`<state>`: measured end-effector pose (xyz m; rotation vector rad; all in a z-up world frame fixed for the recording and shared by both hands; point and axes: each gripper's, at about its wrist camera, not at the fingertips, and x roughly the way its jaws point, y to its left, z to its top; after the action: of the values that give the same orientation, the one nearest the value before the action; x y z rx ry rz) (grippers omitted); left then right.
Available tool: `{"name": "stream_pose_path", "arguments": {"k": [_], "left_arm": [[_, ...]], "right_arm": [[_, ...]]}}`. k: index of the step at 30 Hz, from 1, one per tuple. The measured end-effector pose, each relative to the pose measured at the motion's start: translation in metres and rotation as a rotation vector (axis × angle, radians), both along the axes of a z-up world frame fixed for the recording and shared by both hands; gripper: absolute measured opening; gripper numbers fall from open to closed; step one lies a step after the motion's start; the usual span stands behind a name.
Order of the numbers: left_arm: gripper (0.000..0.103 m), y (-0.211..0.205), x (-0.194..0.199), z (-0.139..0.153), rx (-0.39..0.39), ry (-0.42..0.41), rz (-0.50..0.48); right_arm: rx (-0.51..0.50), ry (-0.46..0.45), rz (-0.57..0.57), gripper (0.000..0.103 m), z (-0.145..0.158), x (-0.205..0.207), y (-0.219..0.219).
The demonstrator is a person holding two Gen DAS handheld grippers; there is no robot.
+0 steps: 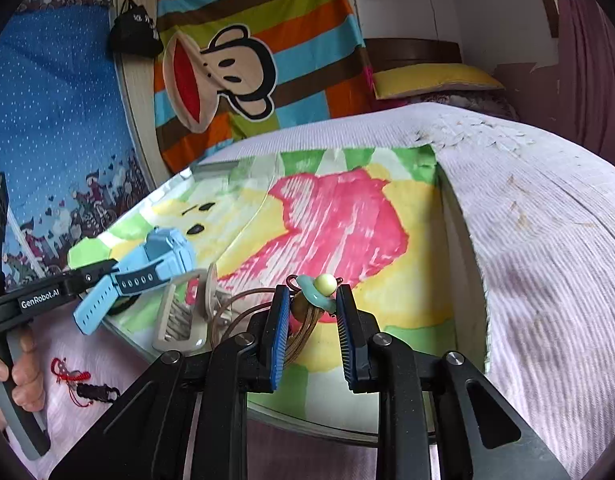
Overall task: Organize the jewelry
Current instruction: 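Lower earring and keychain into the grey tray and open both grippers, then withdraw both grippers from the tray toward the remaining jewelry on the bedspread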
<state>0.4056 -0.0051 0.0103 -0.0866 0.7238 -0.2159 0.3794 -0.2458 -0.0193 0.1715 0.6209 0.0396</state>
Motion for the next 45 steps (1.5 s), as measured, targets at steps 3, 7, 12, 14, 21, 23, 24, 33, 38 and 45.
{"name": "stream_pose_path", "arguments": {"k": [3,7,12,14,21,23,24,33,38,45], "left_arm": [[0.012,-0.001,0.000,0.001,0.007,0.003,-0.002],[0.022,-0.002,-0.004,0.003,0.011,0.002,-0.009],[0.046,0.001,-0.016,0.008,0.005,-0.025,0.008],[0.053,0.004,-0.023,0.011,-0.011,-0.045,0.012],[0.081,0.011,-0.058,0.029,-0.043,-0.144,0.027],[0.088,0.013,-0.070,0.034,-0.051,-0.175,0.028],[0.093,0.013,-0.076,0.036,-0.054,-0.189,0.030],[0.103,0.030,-0.134,0.048,-0.105,-0.305,0.059],[0.103,0.037,-0.158,0.048,-0.096,-0.338,0.069],[0.103,0.052,-0.184,0.042,-0.071,-0.352,0.066]], "right_arm": [[-0.003,0.003,0.006,0.021,-0.001,-0.001,0.000],[0.001,0.014,0.013,0.025,-0.002,-0.001,0.001],[-0.007,-0.012,0.015,0.038,0.003,-0.009,0.001],[-0.009,-0.028,0.011,0.038,0.007,-0.014,0.001],[-0.025,-0.164,0.006,0.055,0.032,-0.050,0.000],[-0.025,-0.204,0.005,0.061,0.040,-0.062,0.000],[-0.025,-0.225,0.006,0.066,0.044,-0.070,0.000],[-0.032,-0.380,0.025,0.096,0.076,-0.136,0.006],[-0.022,-0.425,0.029,0.102,0.085,-0.164,0.010],[-0.020,-0.432,0.040,0.102,0.084,-0.192,0.019]]}}
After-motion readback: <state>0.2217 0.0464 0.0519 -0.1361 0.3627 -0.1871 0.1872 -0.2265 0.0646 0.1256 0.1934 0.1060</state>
